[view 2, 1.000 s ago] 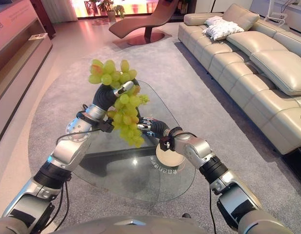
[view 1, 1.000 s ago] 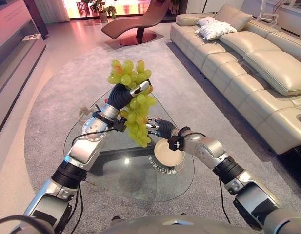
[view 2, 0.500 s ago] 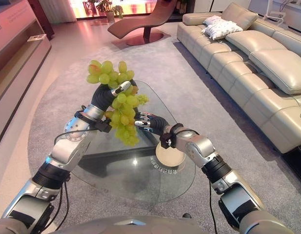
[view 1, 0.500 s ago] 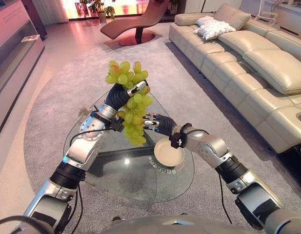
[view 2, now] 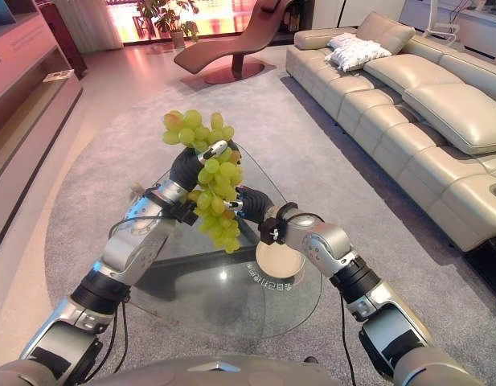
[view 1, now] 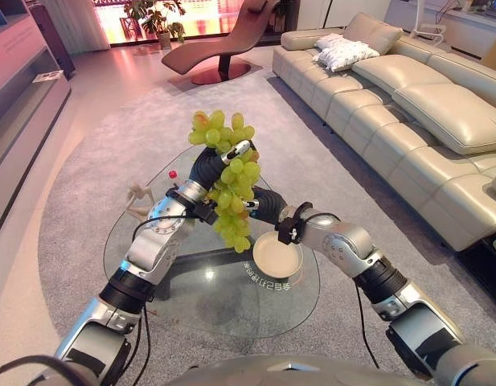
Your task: Pick up fruits into the plate
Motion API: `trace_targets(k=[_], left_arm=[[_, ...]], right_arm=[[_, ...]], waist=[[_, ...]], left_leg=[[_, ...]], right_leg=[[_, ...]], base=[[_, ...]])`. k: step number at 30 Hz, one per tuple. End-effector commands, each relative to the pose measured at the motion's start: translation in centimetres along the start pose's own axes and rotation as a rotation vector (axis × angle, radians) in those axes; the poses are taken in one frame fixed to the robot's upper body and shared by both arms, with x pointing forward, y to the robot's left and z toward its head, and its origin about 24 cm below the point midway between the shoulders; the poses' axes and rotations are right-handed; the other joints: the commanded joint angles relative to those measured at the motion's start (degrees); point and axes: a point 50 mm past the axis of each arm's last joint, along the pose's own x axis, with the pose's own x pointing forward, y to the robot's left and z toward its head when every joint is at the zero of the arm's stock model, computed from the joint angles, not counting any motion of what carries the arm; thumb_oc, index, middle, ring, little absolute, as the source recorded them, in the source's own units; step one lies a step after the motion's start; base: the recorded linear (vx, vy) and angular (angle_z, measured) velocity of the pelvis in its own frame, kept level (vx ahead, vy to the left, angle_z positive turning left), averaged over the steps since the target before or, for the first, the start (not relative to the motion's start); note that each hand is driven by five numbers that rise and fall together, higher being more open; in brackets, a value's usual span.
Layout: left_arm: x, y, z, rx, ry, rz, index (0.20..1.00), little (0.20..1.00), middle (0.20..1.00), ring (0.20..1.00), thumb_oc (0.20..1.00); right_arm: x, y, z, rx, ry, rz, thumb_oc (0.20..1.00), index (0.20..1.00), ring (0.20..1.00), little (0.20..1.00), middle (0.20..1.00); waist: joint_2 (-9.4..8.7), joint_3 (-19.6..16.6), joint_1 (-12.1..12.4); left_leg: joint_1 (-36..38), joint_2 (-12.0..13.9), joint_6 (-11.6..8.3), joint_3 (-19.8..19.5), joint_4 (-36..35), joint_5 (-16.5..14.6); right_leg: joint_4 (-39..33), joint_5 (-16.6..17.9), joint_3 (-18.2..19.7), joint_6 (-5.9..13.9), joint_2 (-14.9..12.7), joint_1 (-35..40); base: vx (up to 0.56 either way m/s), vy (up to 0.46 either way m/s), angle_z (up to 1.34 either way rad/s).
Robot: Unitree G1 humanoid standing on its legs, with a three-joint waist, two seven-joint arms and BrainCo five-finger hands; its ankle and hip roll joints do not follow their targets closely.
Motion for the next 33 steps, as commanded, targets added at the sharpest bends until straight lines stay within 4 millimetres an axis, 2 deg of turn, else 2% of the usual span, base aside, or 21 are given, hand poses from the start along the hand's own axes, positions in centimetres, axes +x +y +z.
trace_targets(k=[1,10,20,21,22,23,33], left_arm=[[2.5,-0.8,2.3,-0.127,-0.113,-0.104,0.200,0.200,0.200,0.200,0.200],[2.8,-1.1,2.5,-0.168,-0.123,-0.110,0.200,0.200,0.200,0.200,0.200],[3.7,-2.2,2.8,-0.167,-0.145,-0.146,0.200,0.200,0.200,0.200,0.200],[3.7,-2.1,2.8,-0.159,-0.143,-0.145,0.200,0.200,0.200,0.200,0.200],[3.7,-2.1,2.8,-0.154,-0.143,-0.146,0.200,0.200,0.200,0.200,0.200],[3.7,-2.0,2.8,-0.131,-0.140,-0.145,0.200,0.200,0.200,0.200,0.200],[3.4,-1.6,2.7,-0.059,-0.119,-0.144,0.200,0.200,0.200,0.200,0.200]], right_arm=[[0.7,4.8,4.0,0.043,-0.197,0.278,1.000,1.000,1.000,1.000,1.000],[0.9,7.4,3.2,0.023,-0.142,0.445,1.000,1.000,1.000,1.000,1.000],[1.6,9.9,1.1,0.116,-0.021,0.584,1.000,1.000,1.000,1.000,1.000],[1.6,10.0,1.0,0.114,-0.019,0.591,0.846,0.846,0.846,0.846,0.846],[1.6,10.0,1.0,0.113,-0.019,0.591,0.846,0.846,0.846,0.846,0.846],[1.7,10.1,1.0,0.110,-0.025,0.587,0.200,0.200,0.200,0.200,0.200],[1.5,9.5,1.1,0.117,-0.058,0.541,0.200,0.200,0.200,0.200,0.200]], waist=[[-1.69,0.69,-0.15],[-1.73,0.45,-0.06],[-2.00,0.11,0.01],[-1.98,0.11,-0.02],[-1.98,0.12,-0.01],[-1.98,0.10,-0.05],[-1.80,0.22,-0.11]], left_leg=[[-1.09,-0.27,1.34,0.96,1.61,-2.91],[-1.16,-0.45,1.47,0.71,1.38,-2.77],[-1.09,-0.49,1.62,0.92,1.17,-2.60],[-1.08,-0.46,1.60,0.95,1.15,-2.56],[-1.10,-0.46,1.60,0.94,1.16,-2.56],[-1.14,-0.43,1.59,0.98,1.19,-2.53],[-1.26,-0.27,1.55,0.98,1.26,-2.37]], right_leg=[[2.95,-2.86,-4.32,0.06,-2.22,1.86],[2.48,-2.49,-4.11,0.16,-2.35,1.85],[2.30,-2.19,-4.29,0.24,-2.56,1.80],[2.32,-2.18,-4.25,0.23,-2.54,1.77],[2.32,-2.18,-4.22,0.22,-2.54,1.76],[2.35,-2.20,-4.11,0.24,-2.53,1.69],[2.57,-2.26,-4.01,0.25,-2.58,1.47]], base=[[0.00,0.000,0.00],[0.00,0.000,0.00],[0.00,0.000,0.00],[0.00,0.000,0.00],[0.00,0.000,0.00],[0.00,0.000,0.00],[0.00,0.000,0.00]])
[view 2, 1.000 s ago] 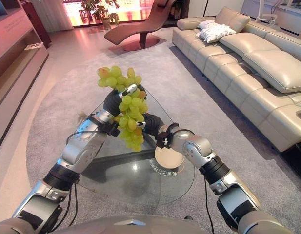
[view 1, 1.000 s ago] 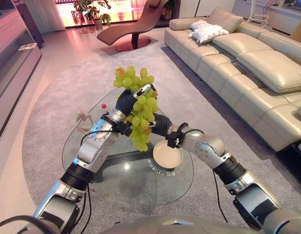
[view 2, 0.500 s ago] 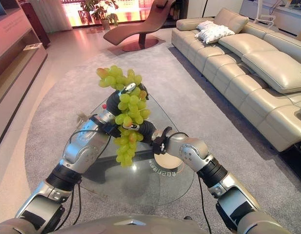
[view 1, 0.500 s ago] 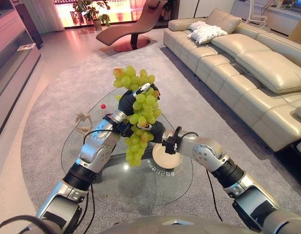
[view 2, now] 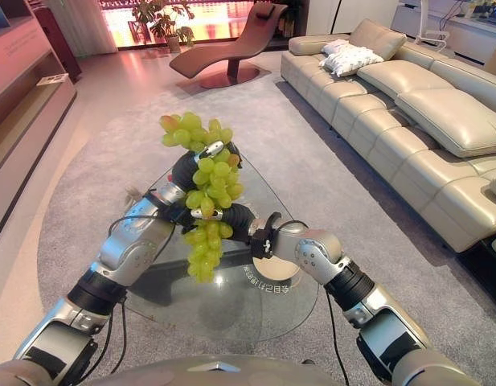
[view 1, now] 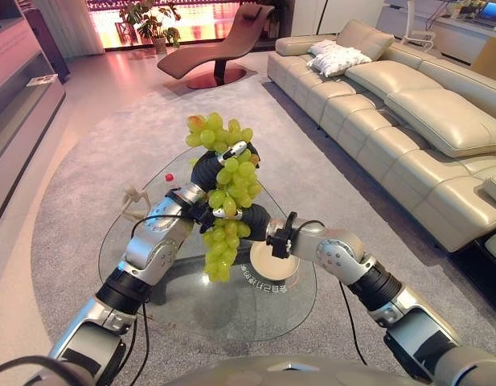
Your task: Pick up fruits into the plate
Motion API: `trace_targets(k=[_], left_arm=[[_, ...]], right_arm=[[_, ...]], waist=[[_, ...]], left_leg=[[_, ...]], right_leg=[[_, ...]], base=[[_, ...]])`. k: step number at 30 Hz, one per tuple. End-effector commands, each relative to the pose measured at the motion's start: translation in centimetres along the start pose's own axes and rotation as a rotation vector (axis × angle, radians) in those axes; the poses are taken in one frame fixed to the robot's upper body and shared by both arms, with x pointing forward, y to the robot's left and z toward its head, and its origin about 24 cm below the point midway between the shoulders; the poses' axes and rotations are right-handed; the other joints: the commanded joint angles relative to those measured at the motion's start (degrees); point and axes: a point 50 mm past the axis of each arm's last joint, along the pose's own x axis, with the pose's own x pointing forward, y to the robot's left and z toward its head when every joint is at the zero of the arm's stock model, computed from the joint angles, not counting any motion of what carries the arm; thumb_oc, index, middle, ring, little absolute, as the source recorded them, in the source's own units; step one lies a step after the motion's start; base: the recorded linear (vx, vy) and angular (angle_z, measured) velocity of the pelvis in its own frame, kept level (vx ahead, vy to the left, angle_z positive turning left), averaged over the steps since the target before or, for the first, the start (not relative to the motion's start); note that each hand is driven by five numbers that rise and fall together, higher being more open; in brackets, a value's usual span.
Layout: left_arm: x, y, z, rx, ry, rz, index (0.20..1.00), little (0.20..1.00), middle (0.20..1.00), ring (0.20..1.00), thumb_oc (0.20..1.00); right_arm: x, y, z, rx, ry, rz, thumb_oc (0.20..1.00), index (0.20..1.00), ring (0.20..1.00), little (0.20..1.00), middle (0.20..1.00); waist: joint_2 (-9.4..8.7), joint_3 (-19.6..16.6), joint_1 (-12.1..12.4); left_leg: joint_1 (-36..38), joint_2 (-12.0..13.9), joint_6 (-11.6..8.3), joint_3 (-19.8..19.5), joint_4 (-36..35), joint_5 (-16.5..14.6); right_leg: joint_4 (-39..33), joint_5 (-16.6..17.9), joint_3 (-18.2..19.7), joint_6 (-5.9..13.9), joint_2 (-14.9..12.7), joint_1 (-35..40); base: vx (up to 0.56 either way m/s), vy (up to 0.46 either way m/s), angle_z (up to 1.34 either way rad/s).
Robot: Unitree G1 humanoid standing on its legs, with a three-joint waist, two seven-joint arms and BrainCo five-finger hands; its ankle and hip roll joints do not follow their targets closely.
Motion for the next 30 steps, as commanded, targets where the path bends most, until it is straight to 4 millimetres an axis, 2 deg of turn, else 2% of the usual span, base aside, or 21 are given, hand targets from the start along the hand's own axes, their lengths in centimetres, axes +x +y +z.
trace_targets(k=[1,9,12,13,23,30], left_arm=[[3.7,-1.7,3.1,0.065,-0.150,-0.102,0.200,0.200,0.200,0.200,0.200],[3.5,-1.7,2.9,0.062,-0.119,-0.121,0.200,0.200,0.200,0.200,0.200],[3.5,-1.8,2.4,0.007,-0.084,-0.145,0.200,0.200,0.200,0.200,0.200],[3.4,-1.9,2.3,-0.013,-0.073,-0.155,1.000,1.000,1.000,1.000,1.000],[2.9,-2.0,1.6,-0.021,0.015,-0.269,1.000,1.000,1.000,1.000,1.000],[1.9,-0.9,0.2,-0.028,0.129,-0.273,1.000,1.000,1.000,1.000,1.000]], right_arm=[[2.7,6.0,2.2,-0.022,-0.110,0.299,0.200,0.200,0.200,0.200,0.200],[2.7,6.1,2.3,-0.024,-0.128,0.294,0.200,0.200,0.200,0.200,0.200],[2.5,6.0,2.5,-0.031,-0.138,0.289,0.200,0.200,0.200,0.200,0.200],[2.5,5.9,2.5,-0.033,-0.140,0.286,0.200,0.200,0.200,0.200,0.200],[2.1,5.4,3.0,-0.060,-0.154,0.260,0.200,0.200,0.200,0.200,0.200],[1.5,4.6,3.2,-0.088,-0.171,0.213,0.200,0.200,0.200,0.200,0.200]], waist=[[-1.07,1.30,0.11],[-0.96,1.43,0.08],[-0.89,1.49,0.06],[-0.86,1.49,0.03],[-0.40,1.53,0.02],[-0.05,1.43,0.09]], left_leg=[[-1.27,-0.23,1.53,0.77,1.26,-2.32],[-1.26,-0.25,1.55,0.81,1.24,-2.21],[-1.31,-0.34,1.60,0.66,1.26,-2.22],[-1.29,-0.37,1.64,0.65,1.23,-2.24],[-1.34,-0.38,1.68,0.73,1.18,-2.13],[-1.33,-0.39,1.76,0.83,1.24,-2.06]], right_leg=[[2.56,-2.27,-4.28,0.28,-2.53,1.67],[2.50,-2.23,-4.23,0.19,-2.46,1.73],[2.53,-2.24,-4.13,0.17,-2.39,1.72],[2.54,-2.24,-4.12,0.16,-2.37,1.70],[2.50,-2.20,-4.13,0.14,-2.40,1.68],[2.55,-2.17,-4.12,0.14,-2.39,1.65]], base=[[0.00,0.000,0.00],[0.00,0.000,0.00],[0.00,0.000,0.00],[0.00,0.000,0.00],[0.00,0.000,0.00],[0.00,0.000,0.00]])
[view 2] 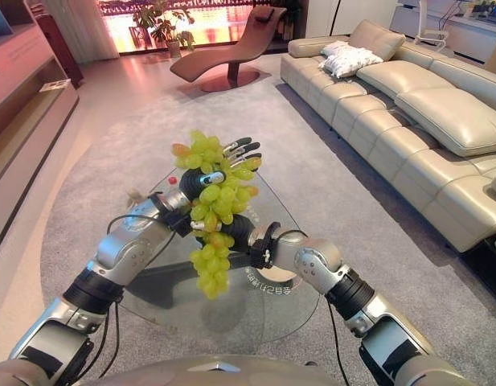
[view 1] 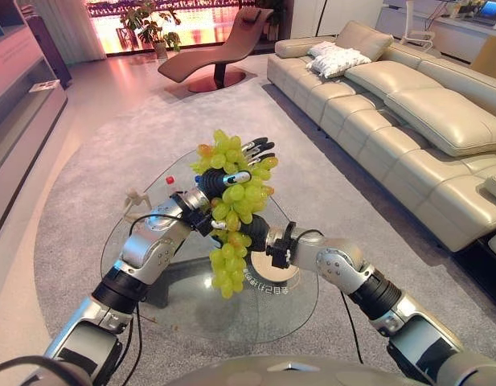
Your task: Pick up fruits into the plate
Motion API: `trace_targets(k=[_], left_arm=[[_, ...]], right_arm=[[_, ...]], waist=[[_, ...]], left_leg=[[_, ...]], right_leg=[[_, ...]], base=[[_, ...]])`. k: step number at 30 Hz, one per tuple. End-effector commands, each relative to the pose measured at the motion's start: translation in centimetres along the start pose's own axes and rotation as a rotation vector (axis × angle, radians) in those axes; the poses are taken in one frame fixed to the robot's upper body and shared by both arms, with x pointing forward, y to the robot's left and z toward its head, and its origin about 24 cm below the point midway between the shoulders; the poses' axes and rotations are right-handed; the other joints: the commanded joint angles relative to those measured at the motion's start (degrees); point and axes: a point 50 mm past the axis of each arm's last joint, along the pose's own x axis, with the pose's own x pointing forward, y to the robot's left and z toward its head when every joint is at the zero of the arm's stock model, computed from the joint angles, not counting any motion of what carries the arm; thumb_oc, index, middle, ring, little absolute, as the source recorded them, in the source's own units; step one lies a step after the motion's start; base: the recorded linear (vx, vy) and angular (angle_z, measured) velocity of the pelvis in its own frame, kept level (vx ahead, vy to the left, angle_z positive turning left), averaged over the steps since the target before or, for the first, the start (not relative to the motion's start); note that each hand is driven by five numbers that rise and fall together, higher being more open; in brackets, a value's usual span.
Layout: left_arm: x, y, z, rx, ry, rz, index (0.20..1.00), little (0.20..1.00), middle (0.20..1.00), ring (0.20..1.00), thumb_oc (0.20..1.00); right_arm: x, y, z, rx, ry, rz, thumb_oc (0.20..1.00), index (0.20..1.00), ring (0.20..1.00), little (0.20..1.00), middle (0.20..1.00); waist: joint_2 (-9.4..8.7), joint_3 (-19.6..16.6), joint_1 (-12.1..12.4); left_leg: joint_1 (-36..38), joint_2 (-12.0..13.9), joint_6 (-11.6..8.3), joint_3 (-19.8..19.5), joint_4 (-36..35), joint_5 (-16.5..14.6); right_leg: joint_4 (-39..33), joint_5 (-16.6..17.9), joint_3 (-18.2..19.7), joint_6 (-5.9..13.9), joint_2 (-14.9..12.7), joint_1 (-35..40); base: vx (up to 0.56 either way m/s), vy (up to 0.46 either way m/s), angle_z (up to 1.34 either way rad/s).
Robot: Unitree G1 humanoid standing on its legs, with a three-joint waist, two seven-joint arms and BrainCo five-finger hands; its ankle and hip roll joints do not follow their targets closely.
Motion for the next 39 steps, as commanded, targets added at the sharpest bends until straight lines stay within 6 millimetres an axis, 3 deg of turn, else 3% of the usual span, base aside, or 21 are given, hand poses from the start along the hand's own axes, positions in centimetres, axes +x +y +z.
trace_targets(k=[1,8,19,26,30,36,38,39], left_arm=[[1.7,0.0,1.6,0.044,-0.010,-0.100,1.000,1.000,1.000,1.000,1.000],[-0.9,1.4,0.2,0.035,0.099,-0.081,1.000,1.000,1.000,1.000,1.000],[-8.3,5.7,-1.6,0.145,0.277,0.147,1.000,1.000,1.000,1.000,1.000],[-10.7,7.0,-1.8,0.178,0.258,0.304,1.000,1.000,1.000,1.000,1.000],[-11.1,7.4,-2.4,0.210,0.265,0.387,1.000,1.000,1.000,1.000,1.000],[-12.4,8.4,-5.5,0.271,0.398,0.616,1.000,1.000,1.000,1.000,1.000],[-13.1,8.7,-8.1,0.283,0.511,0.735,1.000,1.000,1.000,1.000,1.000],[-13.2,8.7,-8.5,0.289,0.530,0.750,1.000,1.000,1.000,1.000,1.000]], right_arm=[[1.3,4.5,4.7,-0.120,-0.213,0.201,0.200,0.200,0.200,0.200,0.200],[-1.0,2.0,4.9,-0.162,-0.233,0.080,0.200,0.200,0.200,0.200,0.200],[-6.9,-3.4,3.5,-0.208,-0.187,-0.192,0.200,0.200,0.200,0.200,0.200],[-9.2,-5.6,2.5,-0.229,-0.152,-0.317,0.200,0.200,0.200,0.200,0.200],[-9.8,-6.6,1.9,-0.228,-0.135,-0.376,0.200,0.200,0.200,0.200,0.200],[-10.5,-8.6,1.1,-0.267,-0.079,-0.519,0.200,0.200,0.200,0.200,0.200],[-10.5,-9.5,1.0,-0.254,-0.057,-0.580,0.200,0.200,0.200,0.200,0.200],[-10.5,-9.7,1.0,-0.250,-0.055,-0.592,0.200,0.200,0.200,0.200,0.200]], waist=[[-1.32,2.26,0.21],[-0.89,2.64,0.38],[-0.24,3.98,1.30],[-0.44,5.05,1.65],[-0.68,5.49,1.81],[-1.00,7.13,2.31],[-1.22,8.49,2.70],[-1.26,8.75,2.78]], left_leg=[[-1.34,-0.36,1.66,0.81,1.29,-1.98],[-1.63,-0.50,1.69,0.61,1.29,-1.81],[-2.77,-1.07,1.92,-0.08,1.33,-1.73],[-3.03,-1.27,2.00,-0.60,1.34,-1.75],[-3.19,-1.33,1.98,-0.94,1.44,-1.86],[-4.47,-1.52,2.05,-2.00,2.20,-2.21],[-5.96,-1.78,2.20,-2.87,2.83,-2.41],[-6.30,-1.83,2.22,-3.04,2.98,-2.44]], right_leg=[[2.55,-2.13,-4.17,0.15,-2.44,1.69],[2.52,-2.04,-4.39,0.21,-2.46,1.57],[2.85,-2.50,-5.51,0.01,-2.73,1.09],[3.09,-2.87,-5.81,-0.28,-2.59,1.06],[3.20,-3.06,-5.84,-0.37,-2.49,1.00],[3.86,-3.55,-5.92,-0.62,-2.22,-0.01],[4.29,-3.74,-5.74,-0.82,-2.09,-1.20],[4.39,-3.79,-5.73,-0.85,-2.07,-1.44]], base=[[0.00,0.000,0.00],[0.00,0.006,0.00],[-0.01,0.020,0.01],[0.01,0.011,0.08],[0.01,0.002,0.00],[-0.01,-0.001,0.00],[-0.10,-0.014,0.04],[-0.14,-0.019,0.08]])
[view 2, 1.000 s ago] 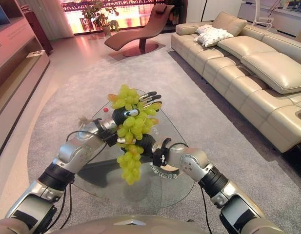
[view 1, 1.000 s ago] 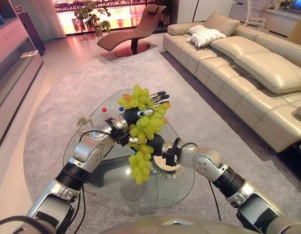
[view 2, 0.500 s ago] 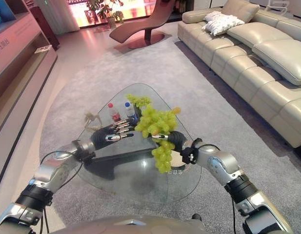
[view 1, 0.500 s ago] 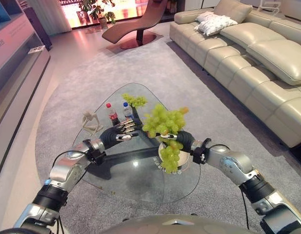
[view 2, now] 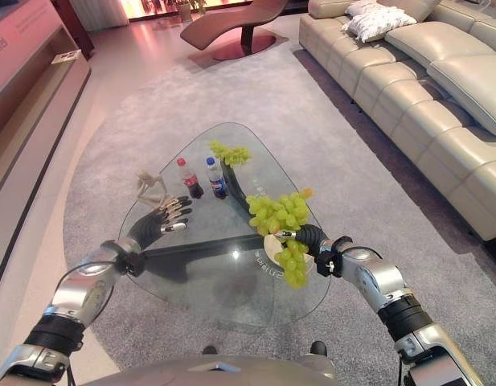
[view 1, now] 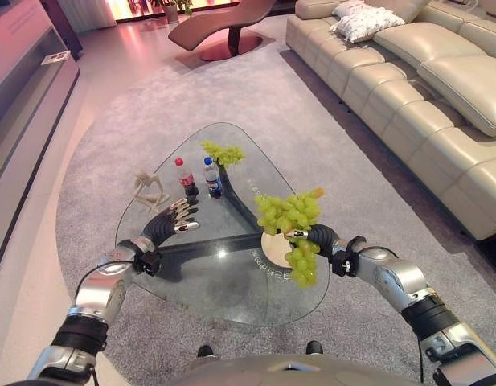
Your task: Pick up fruits into the plate
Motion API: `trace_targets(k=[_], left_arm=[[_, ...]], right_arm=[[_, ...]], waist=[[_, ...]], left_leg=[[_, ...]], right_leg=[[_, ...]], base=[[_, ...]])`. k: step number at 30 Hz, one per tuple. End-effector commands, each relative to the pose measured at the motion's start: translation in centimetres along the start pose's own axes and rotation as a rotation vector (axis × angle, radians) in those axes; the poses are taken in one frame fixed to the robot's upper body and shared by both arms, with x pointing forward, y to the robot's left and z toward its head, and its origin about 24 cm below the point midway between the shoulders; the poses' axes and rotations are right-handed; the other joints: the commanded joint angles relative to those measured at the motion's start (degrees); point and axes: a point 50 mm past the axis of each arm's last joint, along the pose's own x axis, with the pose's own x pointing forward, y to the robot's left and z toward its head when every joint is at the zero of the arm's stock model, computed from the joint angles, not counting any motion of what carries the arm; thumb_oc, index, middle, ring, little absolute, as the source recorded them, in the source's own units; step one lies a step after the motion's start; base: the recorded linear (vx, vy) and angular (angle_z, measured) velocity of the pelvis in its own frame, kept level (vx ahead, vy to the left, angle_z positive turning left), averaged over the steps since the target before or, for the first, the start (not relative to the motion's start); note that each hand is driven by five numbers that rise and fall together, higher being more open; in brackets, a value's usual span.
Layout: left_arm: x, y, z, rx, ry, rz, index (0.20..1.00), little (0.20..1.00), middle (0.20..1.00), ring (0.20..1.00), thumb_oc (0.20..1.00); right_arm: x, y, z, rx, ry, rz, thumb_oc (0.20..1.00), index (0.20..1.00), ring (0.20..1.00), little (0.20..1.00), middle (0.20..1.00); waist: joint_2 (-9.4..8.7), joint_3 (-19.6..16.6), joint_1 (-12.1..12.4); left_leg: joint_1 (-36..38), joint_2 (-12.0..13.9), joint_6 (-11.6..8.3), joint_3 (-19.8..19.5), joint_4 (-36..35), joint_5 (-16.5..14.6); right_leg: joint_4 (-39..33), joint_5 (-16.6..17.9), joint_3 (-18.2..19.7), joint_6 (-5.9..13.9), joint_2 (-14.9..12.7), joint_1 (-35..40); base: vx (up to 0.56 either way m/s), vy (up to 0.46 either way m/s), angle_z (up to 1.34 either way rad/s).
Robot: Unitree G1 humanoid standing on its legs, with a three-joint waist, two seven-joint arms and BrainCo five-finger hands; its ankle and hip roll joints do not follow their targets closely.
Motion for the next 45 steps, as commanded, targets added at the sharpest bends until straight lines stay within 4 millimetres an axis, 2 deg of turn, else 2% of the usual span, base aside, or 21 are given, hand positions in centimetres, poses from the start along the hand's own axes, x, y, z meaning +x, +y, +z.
trace_targets(k=[1,4,9,12,13,14,16,17,21,25,28,30,32,33,34,38,40,45], left_arm=[[1.2,1.4,0.3,0.134,0.034,0.168,1.000,1.000,1.000,1.000,1.000],[1.6,0.7,-3.0,0.093,0.181,0.267,1.000,1.000,1.000,1.000,1.000],[0.1,0.6,-8.1,0.113,0.379,0.381,1.000,1.000,1.000,1.000,1.000],[-1.5,1.0,-10.7,0.149,0.499,0.438,1.000,1.000,1.000,1.000,1.000],[-2.2,1.3,-11.8,0.167,0.542,0.448,1.000,1.000,1.000,1.000,1.000],[-2.6,1.5,-12.2,0.185,0.570,0.455,1.000,1.000,1.000,1.000,1.000],[-2.9,1.7,-12.6,0.194,0.592,0.457,1.000,1.000,1.000,1.000,1.000],[-3.3,1.9,-13.1,0.207,0.625,0.458,1.000,1.000,1.000,1.000,1.000],[-3.7,1.9,-13.7,0.217,0.656,0.462,1.000,1.000,1.000,1.000,1.000],[-3.1,2.1,-13.0,0.211,0.618,0.452,1.000,1.000,1.000,1.000,1.000],[-2.3,1.7,-12.2,0.215,0.573,0.427,1.000,1.000,1.000,1.000,1.000],[-2.1,1.6,-12.0,0.216,0.564,0.432,1.000,1.000,1.000,1.000,1.000],[-2.0,1.6,-12.0,0.222,0.565,0.433,1.000,1.000,1.000,1.000,1.000],[-1.9,1.7,-11.8,0.227,0.556,0.441,1.000,1.000,1.000,1.000,1.000],[-1.8,1.8,-11.7,0.227,0.555,0.443,1.000,1.000,1.000,1.000,1.000],[-1.6,1.7,-11.4,0.231,0.539,0.449,1.000,1.000,1.000,1.000,1.000],[-1.3,1.6,-11.1,0.233,0.523,0.445,1.000,1.000,1.000,1.000,1.000],[-1.1,1.3,-11.0,0.239,0.515,0.431,1.000,1.000,1.000,1.000,1.000]], right_arm=[[1.1,0.4,5.0,-0.035,-0.210,-0.015,0.200,0.200,0.200,0.200,0.200],[1.8,-0.6,4.9,-0.015,-0.200,-0.097,0.200,0.200,0.200,0.200,0.200],[1.7,-2.9,3.8,-0.060,-0.134,-0.271,0.200,0.200,0.200,0.200,0.200],[0.8,-5.4,2.7,-0.143,-0.054,-0.442,0.200,0.200,0.200,0.200,0.200],[0.1,-7.1,2.6,-0.184,-0.027,-0.522,0.200,0.200,0.200,0.200,0.200],[-0.4,-8.1,2.8,-0.192,-0.008,-0.569,0.200,0.200,0.200,0.200,0.200],[-0.7,-8.9,3.1,-0.201,0.003,-0.612,0.200,0.200,0.200,0.200,0.200],[-1.3,-10.1,3.6,-0.210,0.022,-0.672,0.200,0.200,0.200,0.200,0.200],[-2.4,-11.9,4.1,-0.255,0.057,-0.775,0.200,0.200,0.200,0.200,0.200],[-3.3,-12.9,5.6,-0.324,0.049,-0.868,0.200,0.200,0.200,0.200,0.200],[-4.2,-13.7,8.3,-0.388,0.010,-0.937,0.200,0.200,0.200,0.200,0.200],[-4.5,-13.8,9.6,-0.412,-0.015,-0.968,0.200,0.200,0.200,0.200,0.200],[-4.6,-13.8,10.1,-0.426,-0.025,-0.982,0.200,0.200,0.200,0.200,0.200],[-4.8,-13.9,11.3,-0.457,-0.057,-1.010,0.200,0.200,0.200,0.200,0.200],[-4.9,-13.9,11.7,-0.459,-0.068,-1.018,0.200,0.200,0.200,0.200,0.200],[-5.4,-13.9,13.3,-0.532,-0.096,-1.058,0.200,0.200,0.200,0.200,0.200],[-6.3,-14.0,15.0,-0.658,-0.100,-1.109,0.200,0.200,0.200,0.200,0.200],[-7.4,-14.3,16.7,-0.689,-0.102,-1.177,0.200,0.200,0.200,0.200,0.200]], waist=[[-3.16,2.92,1.27],[-3.39,5.51,1.98],[-3.86,7.80,3.22],[-4.13,9.43,4.02],[-4.21,10.11,4.43],[-4.11,10.66,4.70],[-3.96,11.22,4.90],[-3.72,12.04,5.22],[-3.03,13.24,5.94],[-2.01,15.46,6.76],[-0.85,18.49,7.34],[-0.10,20.09,7.55],[0.16,20.69,7.66],[0.62,22.21,7.87],[0.77,22.62,7.94],[1.11,23.02,8.22],[1.47,23.02,8.57],[2.22,23.02,9.48]], left_leg=[[-4.33,-1.91,2.33,-1.01,3.18,-2.44],[-6.29,-2.35,2.55,-1.94,2.92,-2.12],[-7.73,-3.13,2.75,-3.20,1.93,-1.62],[-8.78,-3.58,3.00,-4.13,1.55,-1.41],[-9.25,-3.79,3.18,-4.56,1.60,-1.49],[-9.61,-3.92,3.27,-4.81,1.62,-1.49],[-9.88,-4.01,3.30,-5.06,1.65,-1.46],[-10.31,-4.25,3.42,-5.35,1.62,-1.45],[-11.05,-4.70,3.66,-5.80,1.59,-1.44],[-13.35,-5.96,4.20,-6.96,3.61,-2.10],[-17.29,-7.51,4.41,-7.74,7.87,-2.67],[-19.42,-8.03,4.53,-8.20,9.98,-2.74],[-20.16,-8.21,4.63,-8.28,10.71,-2.83],[-21.55,-8.73,4.90,-8.50,11.39,-2.79],[-21.93,-8.91,5.01,-8.56,11.47,-2.78],[-24.44,-9.75,5.34,-8.73,11.69,-2.53],[-27.41,-10.31,5.61,-8.69,12.37,-2.24],[-32.84,-11.06,6.22,-8.82,16.04,-2.92]], right_leg=[[4.73,-3.68,-3.55,-1.12,-2.05,-0.89],[5.05,-3.75,-3.77,-1.28,-1.84,-2.42],[5.21,-3.69,-4.29,-1.42,-1.62,-3.54],[5.74,-3.84,-4.29,-1.54,-1.39,-4.50],[6.15,-4.07,-4.23,-1.64,-1.22,-4.98],[6.49,-4.22,-4.25,-1.71,-1.13,-5.36],[6.83,-4.30,-4.15,-1.77,-1.06,-5.74],[6.96,-4.31,-3.91,-1.79,-0.90,-6.21],[7.38,-4.39,-3.95,-1.80,-0.76,-7.09],[8.97,-4.78,-3.70,-2.11,-0.69,-9.17],[10.70,-4.72,-3.54,-2.57,-0.81,-11.89],[12.18,-4.72,-3.40,-2.74,-0.92,-13.56],[12.87,-4.84,-3.43,-2.78,-0.99,-14.21],[13.83,-4.90,-3.29,-2.81,-0.93,-15.66],[14.12,-4.94,-3.31,-2.80,-0.94,-16.16],[15.41,-4.98,-3.51,-2.70,-0.93,-19.32],[17.16,-5.01,-4.10,-2.50,-1.22,-22.84],[23.42,-6.53,-4.90,-2.52,-2.20,-29.27]], base=[[-0.15,-0.019,0.10],[-0.17,-0.030,0.13],[-0.05,-0.031,0.15],[-0.02,-0.047,0.11],[-0.01,-0.040,0.07],[-0.01,-0.028,0.06],[-0.02,-0.015,0.06],[-0.03,-0.017,0.05],[-0.02,0.000,0.08],[-0.03,0.000,0.06],[-0.10,0.031,0.10],[-0.08,0.046,0.02],[-0.05,0.013,-0.02],[-0.05,-0.004,0.00],[-0.06,-0.008,0.02],[-0.03,-0.002,0.09],[-0.05,0.015,0.08],[-0.01,0.019,0.09]])
